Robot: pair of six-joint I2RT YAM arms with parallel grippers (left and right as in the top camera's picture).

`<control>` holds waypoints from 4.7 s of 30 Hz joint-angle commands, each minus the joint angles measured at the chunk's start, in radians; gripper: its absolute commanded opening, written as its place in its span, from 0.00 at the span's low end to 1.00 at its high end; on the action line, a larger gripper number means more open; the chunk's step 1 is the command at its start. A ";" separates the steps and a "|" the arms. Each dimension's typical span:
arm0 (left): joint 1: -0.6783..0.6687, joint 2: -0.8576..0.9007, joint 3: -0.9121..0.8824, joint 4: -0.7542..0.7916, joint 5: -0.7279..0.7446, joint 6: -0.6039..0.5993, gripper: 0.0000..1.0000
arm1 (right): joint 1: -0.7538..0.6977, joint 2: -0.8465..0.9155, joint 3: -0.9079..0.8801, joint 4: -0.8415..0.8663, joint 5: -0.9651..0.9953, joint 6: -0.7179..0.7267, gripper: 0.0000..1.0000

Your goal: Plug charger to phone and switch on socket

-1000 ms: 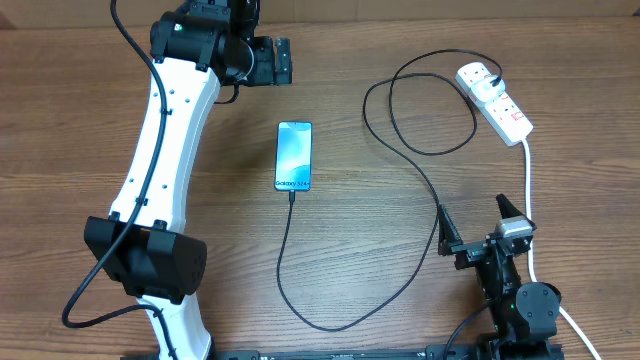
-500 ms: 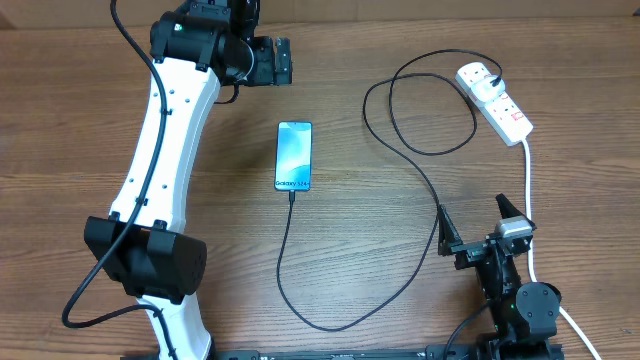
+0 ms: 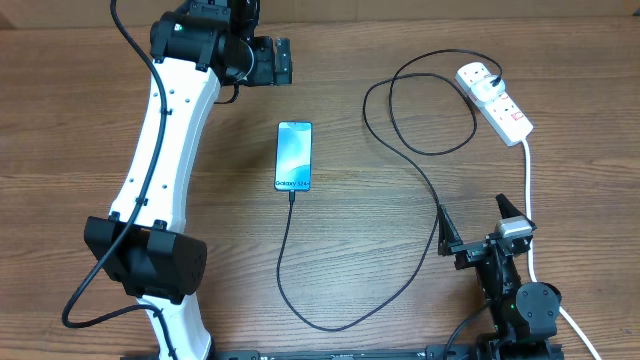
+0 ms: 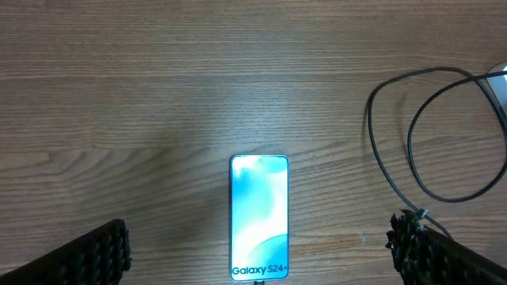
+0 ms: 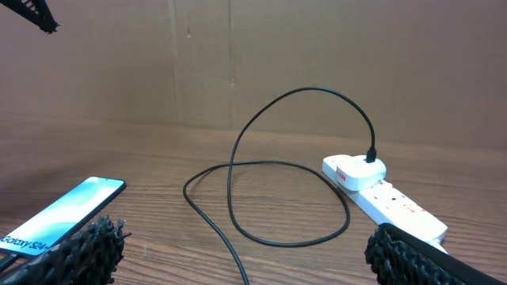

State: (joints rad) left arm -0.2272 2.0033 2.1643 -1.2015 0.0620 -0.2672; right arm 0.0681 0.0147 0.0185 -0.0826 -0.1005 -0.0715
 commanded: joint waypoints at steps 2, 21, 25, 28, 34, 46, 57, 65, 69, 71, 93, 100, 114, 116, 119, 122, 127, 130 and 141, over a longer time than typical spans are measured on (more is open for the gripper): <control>0.000 0.010 -0.002 0.000 -0.014 -0.002 1.00 | 0.004 -0.012 -0.010 0.006 -0.006 -0.005 1.00; 0.000 0.010 -0.002 -0.003 -0.026 -0.002 1.00 | 0.004 -0.012 -0.010 0.006 -0.006 -0.005 1.00; 0.000 0.010 -0.002 -0.003 -0.050 -0.002 1.00 | 0.004 -0.012 -0.010 0.006 -0.006 -0.005 1.00; -0.003 0.004 -0.002 -0.005 -0.051 -0.002 1.00 | 0.004 -0.012 -0.010 0.006 -0.006 -0.005 1.00; -0.003 -0.081 -0.020 -0.031 -0.076 0.009 1.00 | 0.004 -0.012 -0.010 0.006 -0.006 -0.005 1.00; 0.000 -0.550 -0.599 0.268 -0.262 0.009 1.00 | 0.004 -0.012 -0.010 0.006 -0.006 -0.005 1.00; 0.035 -0.982 -0.962 0.153 -0.283 0.023 1.00 | 0.004 -0.012 -0.010 0.006 -0.006 -0.005 1.00; 0.037 -1.042 -0.998 -0.028 -0.274 0.146 1.00 | 0.004 -0.012 -0.010 0.006 -0.006 -0.005 1.00; 0.037 -1.035 -1.000 -0.034 -0.222 0.230 1.00 | 0.004 -0.012 -0.010 0.006 -0.006 -0.005 1.00; 0.037 -1.035 -1.013 -0.003 -0.187 0.266 1.00 | 0.004 -0.012 -0.010 0.006 -0.006 -0.005 1.00; 0.038 -1.412 -1.397 0.369 -0.035 0.291 1.00 | 0.004 -0.012 -0.010 0.006 -0.006 -0.005 1.00; 0.038 -1.509 -1.507 0.436 -0.014 0.297 1.00 | 0.004 -0.012 -0.010 0.006 -0.006 -0.005 1.00; 0.038 -1.682 -1.712 0.667 0.122 0.439 1.00 | 0.004 -0.012 -0.010 0.006 -0.006 -0.005 1.00; 0.038 -1.721 -1.727 0.668 0.122 0.439 1.00 | 0.004 -0.012 -0.010 0.006 -0.006 -0.005 1.00; 0.038 -1.766 -1.746 0.676 0.122 0.439 1.00 | 0.004 -0.012 -0.010 0.006 -0.006 -0.005 1.00; 0.038 -1.799 -1.773 0.697 0.119 0.423 1.00 | 0.004 -0.012 -0.010 0.006 -0.006 -0.005 1.00; 0.038 -1.802 -1.805 0.785 0.033 0.254 1.00 | 0.004 -0.012 -0.010 0.006 -0.006 -0.005 1.00; 0.039 -1.803 -1.834 0.854 -0.007 0.210 1.00 | 0.004 -0.012 -0.010 0.006 -0.006 -0.005 1.00; 0.132 -1.838 -1.915 0.956 -0.011 0.207 1.00 | 0.004 -0.012 -0.010 0.006 -0.006 -0.005 1.00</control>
State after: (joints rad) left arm -0.1150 0.2035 0.2729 -0.2600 0.0677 -0.0353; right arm 0.0681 0.0147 0.0185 -0.0799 -0.1009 -0.0723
